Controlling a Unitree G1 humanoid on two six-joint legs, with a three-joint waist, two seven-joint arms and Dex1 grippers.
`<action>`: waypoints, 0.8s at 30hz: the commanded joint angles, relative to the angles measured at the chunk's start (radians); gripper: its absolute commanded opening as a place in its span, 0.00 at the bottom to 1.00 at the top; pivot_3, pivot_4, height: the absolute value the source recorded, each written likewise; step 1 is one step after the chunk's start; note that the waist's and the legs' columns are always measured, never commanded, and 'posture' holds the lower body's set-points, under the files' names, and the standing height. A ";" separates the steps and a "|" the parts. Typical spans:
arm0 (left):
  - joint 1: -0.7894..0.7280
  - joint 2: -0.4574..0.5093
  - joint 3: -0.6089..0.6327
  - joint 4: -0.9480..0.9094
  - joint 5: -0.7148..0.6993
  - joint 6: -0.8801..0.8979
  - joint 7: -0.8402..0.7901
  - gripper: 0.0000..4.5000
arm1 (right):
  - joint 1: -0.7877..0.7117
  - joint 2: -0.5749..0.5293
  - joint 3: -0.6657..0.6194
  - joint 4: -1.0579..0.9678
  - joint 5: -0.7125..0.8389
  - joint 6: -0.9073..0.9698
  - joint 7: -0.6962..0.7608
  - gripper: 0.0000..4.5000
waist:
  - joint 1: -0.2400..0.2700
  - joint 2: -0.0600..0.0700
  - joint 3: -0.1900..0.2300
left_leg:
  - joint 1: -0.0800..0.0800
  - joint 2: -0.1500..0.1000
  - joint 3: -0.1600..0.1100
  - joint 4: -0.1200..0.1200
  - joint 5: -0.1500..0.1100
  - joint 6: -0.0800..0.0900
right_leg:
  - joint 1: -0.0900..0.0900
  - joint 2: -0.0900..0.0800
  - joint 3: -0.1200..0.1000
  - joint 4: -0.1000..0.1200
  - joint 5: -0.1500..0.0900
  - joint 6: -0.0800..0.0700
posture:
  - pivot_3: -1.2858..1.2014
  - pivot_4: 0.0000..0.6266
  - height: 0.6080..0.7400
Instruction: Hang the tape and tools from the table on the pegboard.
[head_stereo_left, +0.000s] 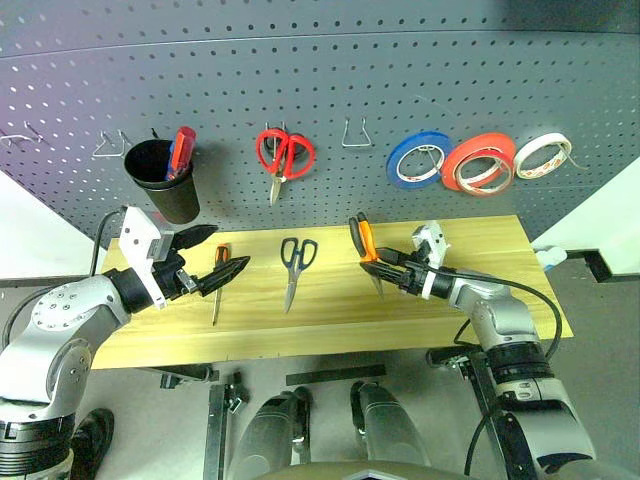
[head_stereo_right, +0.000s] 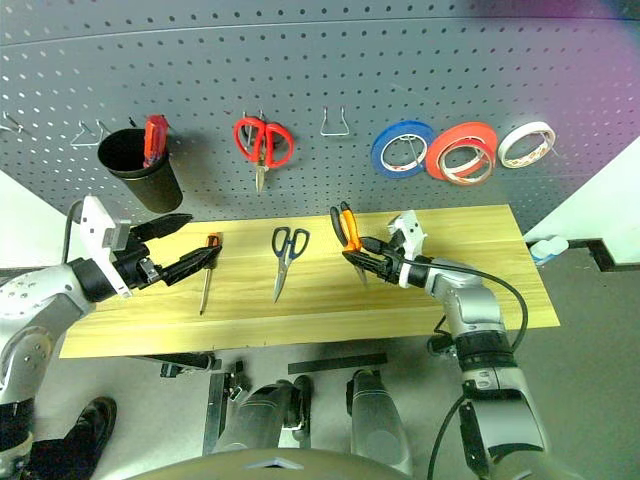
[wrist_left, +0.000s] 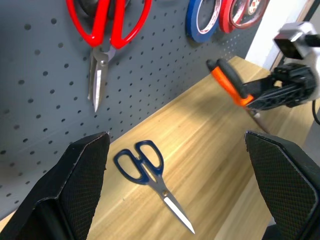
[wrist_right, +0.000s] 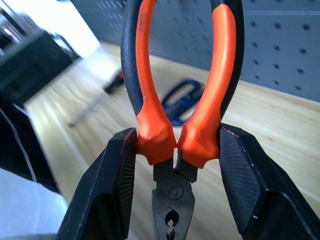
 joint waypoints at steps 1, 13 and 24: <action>-0.012 0.016 0.010 -0.008 -0.016 -0.003 -0.021 1.00 | -0.032 -0.001 -0.056 -0.103 0.092 0.022 0.001 0.46 | -0.005 0.000 -0.001 | 0.000 0.000 0.000 0.000 0.000 0.000 | 0.000 0.000 0.000 0.000 0.000 0.000 | 0.43 0.23 1.00; 0.011 0.041 0.053 -0.049 -0.084 0.070 -0.038 1.00 | -0.185 0.037 -0.056 -0.143 0.144 0.030 -0.067 0.46 | -0.037 -0.002 -0.003 | 0.000 0.000 0.000 0.010 0.000 0.000 | 0.000 0.000 0.000 0.012 0.000 0.000 | 0.43 0.18 1.00; 0.009 0.033 0.065 -0.045 -0.065 0.037 -0.011 1.00 | -0.357 0.091 -0.048 -0.084 0.131 -0.027 -0.155 0.46 | -0.035 -0.003 -0.026 | 0.000 0.000 0.000 0.012 0.001 -0.002 | 0.000 0.001 0.000 0.013 0.000 0.000 | 0.44 0.15 1.00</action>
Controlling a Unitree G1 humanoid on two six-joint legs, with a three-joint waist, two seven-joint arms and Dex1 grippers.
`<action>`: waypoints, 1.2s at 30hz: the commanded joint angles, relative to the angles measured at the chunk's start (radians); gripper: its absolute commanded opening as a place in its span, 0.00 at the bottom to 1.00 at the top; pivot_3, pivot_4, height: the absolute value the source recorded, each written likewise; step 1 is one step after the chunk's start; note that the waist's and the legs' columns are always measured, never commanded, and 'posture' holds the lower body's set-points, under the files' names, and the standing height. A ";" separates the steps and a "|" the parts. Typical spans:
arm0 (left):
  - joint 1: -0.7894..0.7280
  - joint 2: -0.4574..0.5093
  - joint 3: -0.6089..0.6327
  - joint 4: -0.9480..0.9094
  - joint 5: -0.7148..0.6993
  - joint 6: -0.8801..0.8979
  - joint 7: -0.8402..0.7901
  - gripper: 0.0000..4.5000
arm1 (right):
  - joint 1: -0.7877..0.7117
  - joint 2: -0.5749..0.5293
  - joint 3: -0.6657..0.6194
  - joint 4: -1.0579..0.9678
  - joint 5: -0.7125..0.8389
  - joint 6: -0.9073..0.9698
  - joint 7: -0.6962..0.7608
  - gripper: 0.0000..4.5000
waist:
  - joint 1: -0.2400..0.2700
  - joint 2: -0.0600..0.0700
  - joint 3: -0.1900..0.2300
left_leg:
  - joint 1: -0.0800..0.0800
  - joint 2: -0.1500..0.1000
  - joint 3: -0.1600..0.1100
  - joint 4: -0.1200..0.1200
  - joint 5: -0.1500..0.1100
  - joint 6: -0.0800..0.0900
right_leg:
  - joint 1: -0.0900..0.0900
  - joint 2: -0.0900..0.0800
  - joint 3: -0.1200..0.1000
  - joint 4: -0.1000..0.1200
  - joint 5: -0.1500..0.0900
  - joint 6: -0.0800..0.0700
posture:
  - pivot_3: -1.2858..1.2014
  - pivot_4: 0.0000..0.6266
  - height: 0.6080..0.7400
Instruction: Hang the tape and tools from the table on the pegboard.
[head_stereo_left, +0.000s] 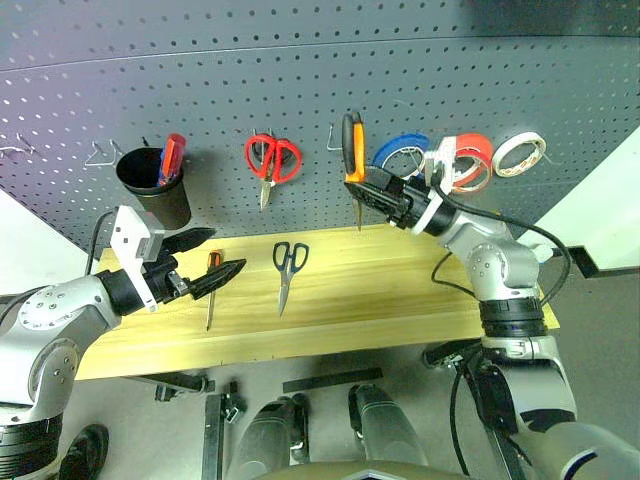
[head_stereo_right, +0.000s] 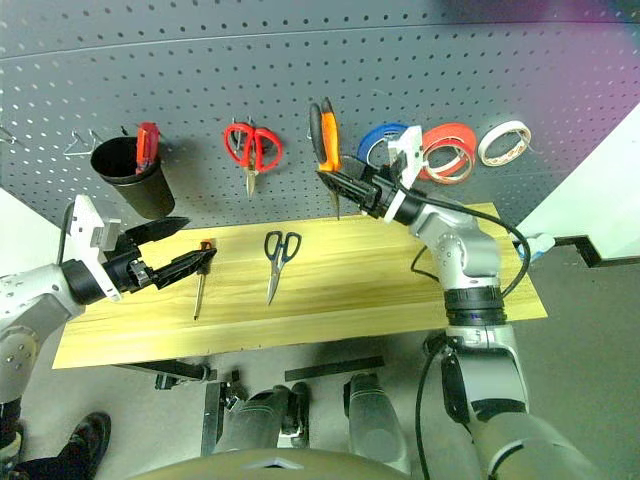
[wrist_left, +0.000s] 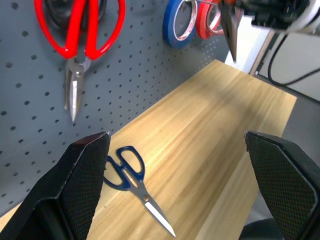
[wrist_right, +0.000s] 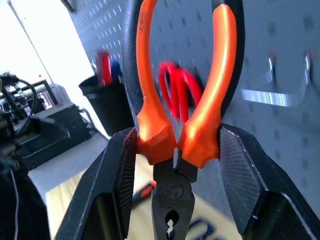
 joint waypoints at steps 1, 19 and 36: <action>-0.017 -0.001 0.020 -0.022 0.001 -0.029 0.010 1.00 | -0.086 0.041 -0.006 0.037 -0.027 -0.088 -0.048 0.46 | -0.002 0.000 -0.004 | 0.000 0.000 0.000 0.000 0.000 0.000 | 0.000 0.000 0.000 0.000 0.000 0.000 | 0.44 0.14 1.00; -0.010 -0.001 0.017 -0.031 0.002 -0.037 0.026 1.00 | -0.341 0.207 -0.054 0.406 -0.124 -0.457 -0.227 0.46 | -0.021 0.000 -0.013 | 0.000 0.000 0.000 0.001 0.004 -0.007 | -0.001 0.000 0.000 0.004 0.000 0.000 | 0.46 0.14 1.00; -0.015 0.007 0.013 -0.031 -0.005 -0.030 0.024 1.00 | -0.368 0.292 -0.039 0.548 -0.268 -0.739 -0.453 0.46 | -0.025 0.000 -0.018 | 0.000 -0.001 0.000 0.003 0.007 -0.008 | -0.006 0.000 0.001 0.017 0.000 -0.002 | 0.46 0.15 1.00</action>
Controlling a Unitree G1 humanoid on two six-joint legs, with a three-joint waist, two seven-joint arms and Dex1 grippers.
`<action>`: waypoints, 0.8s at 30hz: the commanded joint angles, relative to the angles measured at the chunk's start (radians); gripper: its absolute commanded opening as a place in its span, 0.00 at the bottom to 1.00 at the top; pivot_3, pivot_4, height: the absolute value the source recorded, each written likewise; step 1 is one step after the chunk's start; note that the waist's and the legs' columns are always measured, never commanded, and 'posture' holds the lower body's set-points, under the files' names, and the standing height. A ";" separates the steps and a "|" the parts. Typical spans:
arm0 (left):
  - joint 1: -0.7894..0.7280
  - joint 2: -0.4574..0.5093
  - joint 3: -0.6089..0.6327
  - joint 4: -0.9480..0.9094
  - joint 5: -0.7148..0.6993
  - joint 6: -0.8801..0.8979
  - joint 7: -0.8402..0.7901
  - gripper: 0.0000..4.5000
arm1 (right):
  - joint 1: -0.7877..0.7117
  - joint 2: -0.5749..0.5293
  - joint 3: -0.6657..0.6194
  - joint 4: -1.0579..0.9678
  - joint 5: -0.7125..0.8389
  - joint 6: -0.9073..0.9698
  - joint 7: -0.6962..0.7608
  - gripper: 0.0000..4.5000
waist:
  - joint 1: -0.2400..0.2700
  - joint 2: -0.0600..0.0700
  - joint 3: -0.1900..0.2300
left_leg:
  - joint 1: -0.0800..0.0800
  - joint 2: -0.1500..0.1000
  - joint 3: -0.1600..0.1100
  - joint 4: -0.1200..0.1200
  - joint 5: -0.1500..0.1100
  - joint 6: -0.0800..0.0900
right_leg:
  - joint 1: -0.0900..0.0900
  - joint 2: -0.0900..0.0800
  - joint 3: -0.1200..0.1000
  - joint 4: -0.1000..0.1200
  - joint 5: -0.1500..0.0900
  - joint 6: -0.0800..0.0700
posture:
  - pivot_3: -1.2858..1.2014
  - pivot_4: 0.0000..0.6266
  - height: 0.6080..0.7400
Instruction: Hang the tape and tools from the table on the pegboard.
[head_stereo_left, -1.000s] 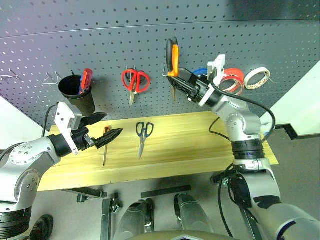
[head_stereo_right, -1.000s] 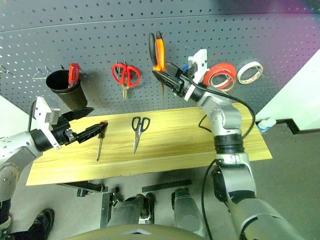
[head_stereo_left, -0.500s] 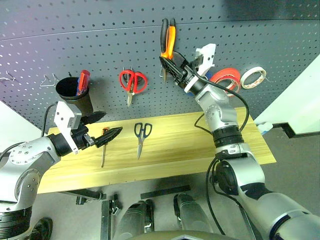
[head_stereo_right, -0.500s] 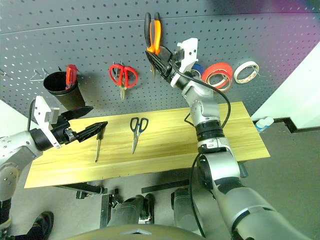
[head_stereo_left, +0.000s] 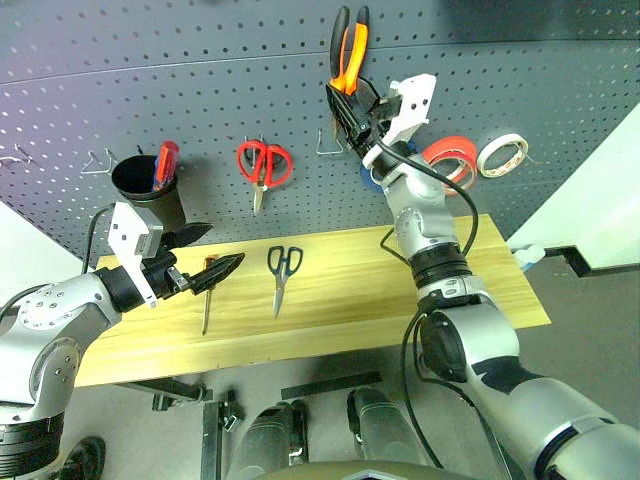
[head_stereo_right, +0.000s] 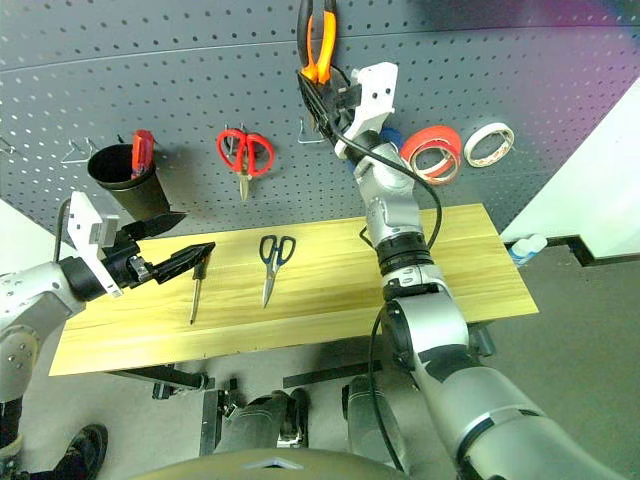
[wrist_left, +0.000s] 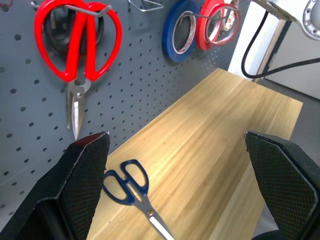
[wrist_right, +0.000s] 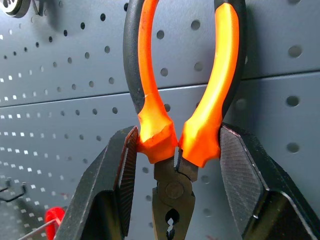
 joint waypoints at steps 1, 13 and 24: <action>-0.007 0.011 0.015 -0.033 -0.009 -0.010 -0.005 1.00 | -0.036 0.025 0.010 -0.004 -0.031 -0.066 -0.047 0.46 | 0.000 0.000 0.000 | 0.000 0.000 0.000 0.000 0.000 0.000 | 0.000 0.000 0.000 0.000 0.000 -0.001 | 0.46 0.15 1.00; 0.015 0.009 0.029 -0.060 -0.017 -0.002 0.007 1.00 | -0.029 0.057 0.030 0.049 -0.125 -0.203 -0.179 0.46 | 0.003 0.000 -0.001 | 0.001 0.000 0.000 0.000 0.001 0.000 | 0.000 0.001 0.000 0.002 0.001 -0.002 | 0.47 0.16 1.00; 0.047 0.015 0.048 -0.088 -0.034 0.013 0.020 1.00 | -0.030 0.096 0.046 0.123 -0.164 -0.287 -0.248 0.46 | 0.004 0.000 -0.001 | 0.001 0.001 -0.001 0.000 0.004 -0.004 | 0.000 0.001 0.000 0.002 0.001 -0.002 | 0.48 0.19 1.00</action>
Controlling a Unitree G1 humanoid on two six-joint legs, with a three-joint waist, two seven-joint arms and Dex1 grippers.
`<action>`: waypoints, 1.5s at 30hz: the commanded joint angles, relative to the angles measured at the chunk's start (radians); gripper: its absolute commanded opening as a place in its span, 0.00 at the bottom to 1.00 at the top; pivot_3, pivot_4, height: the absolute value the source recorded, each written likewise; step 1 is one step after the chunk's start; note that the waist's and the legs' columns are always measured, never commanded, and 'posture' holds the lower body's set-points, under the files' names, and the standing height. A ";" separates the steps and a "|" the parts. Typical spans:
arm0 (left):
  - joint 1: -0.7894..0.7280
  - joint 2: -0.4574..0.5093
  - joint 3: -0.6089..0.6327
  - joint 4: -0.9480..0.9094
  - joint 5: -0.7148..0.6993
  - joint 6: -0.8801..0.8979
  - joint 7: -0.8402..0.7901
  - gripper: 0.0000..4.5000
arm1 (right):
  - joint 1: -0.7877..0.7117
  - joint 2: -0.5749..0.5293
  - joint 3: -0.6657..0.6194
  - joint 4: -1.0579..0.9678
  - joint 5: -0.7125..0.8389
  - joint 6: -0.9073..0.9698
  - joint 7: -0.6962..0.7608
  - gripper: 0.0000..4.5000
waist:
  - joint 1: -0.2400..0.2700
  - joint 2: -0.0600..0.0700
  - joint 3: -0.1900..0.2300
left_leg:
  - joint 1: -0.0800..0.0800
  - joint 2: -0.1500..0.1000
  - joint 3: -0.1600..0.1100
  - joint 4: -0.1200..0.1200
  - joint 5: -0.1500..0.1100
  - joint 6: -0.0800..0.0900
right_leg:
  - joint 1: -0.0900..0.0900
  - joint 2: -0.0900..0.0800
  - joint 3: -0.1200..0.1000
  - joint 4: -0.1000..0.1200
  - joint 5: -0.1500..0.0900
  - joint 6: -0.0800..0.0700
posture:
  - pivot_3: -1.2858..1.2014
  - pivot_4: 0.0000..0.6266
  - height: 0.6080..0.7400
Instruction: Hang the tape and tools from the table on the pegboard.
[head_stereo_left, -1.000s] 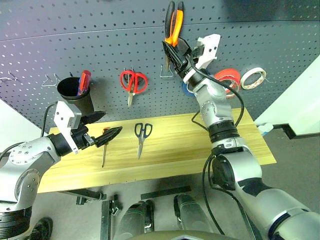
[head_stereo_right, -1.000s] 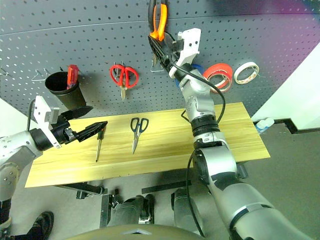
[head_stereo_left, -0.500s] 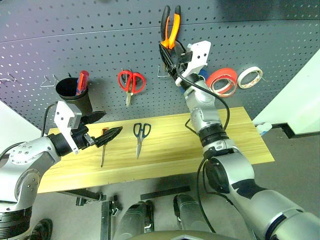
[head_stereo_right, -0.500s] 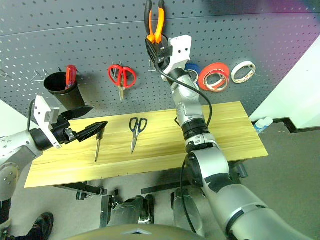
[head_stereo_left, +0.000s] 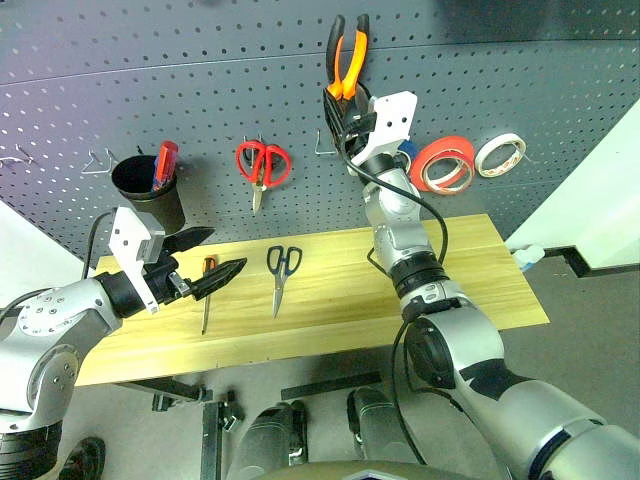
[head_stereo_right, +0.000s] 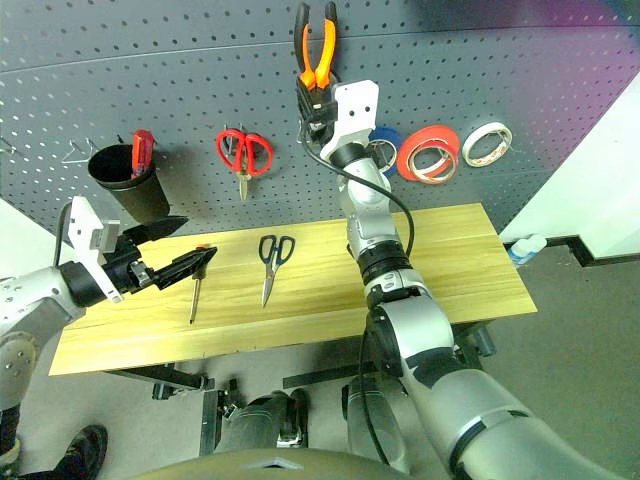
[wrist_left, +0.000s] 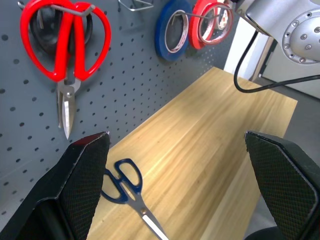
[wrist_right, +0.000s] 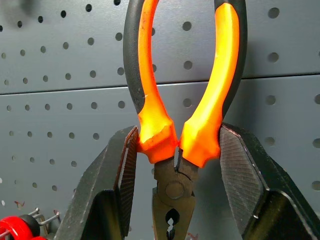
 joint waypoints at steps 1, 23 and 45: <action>0.006 0.015 0.040 -0.037 -0.017 0.002 0.007 1.00 | -0.033 0.020 0.010 -0.005 -0.014 -0.050 -0.022 0.46 | 0.002 0.000 0.000 | 0.000 0.000 0.000 0.000 0.000 0.000 | 0.000 0.000 0.000 0.000 0.000 0.000 | 0.48 0.19 1.00; 0.057 0.043 0.094 -0.102 -0.071 0.054 0.036 1.00 | -0.148 -0.002 0.011 0.192 -0.078 -0.172 -0.129 0.46 | 0.011 0.000 0.000 | 0.001 0.000 -0.001 -0.001 -0.002 0.003 | 0.000 0.000 -0.001 0.000 -0.001 -0.002 | 0.50 0.22 1.00; 0.116 0.070 0.167 -0.166 -0.135 0.101 0.059 1.00 | -0.121 -0.037 0.043 0.325 -0.190 -0.208 -0.225 0.46 | 0.036 0.001 0.001 | 0.002 0.000 -0.002 -0.003 -0.001 0.002 | 0.001 0.000 -0.001 0.000 -0.002 -0.004 | 0.51 0.24 1.00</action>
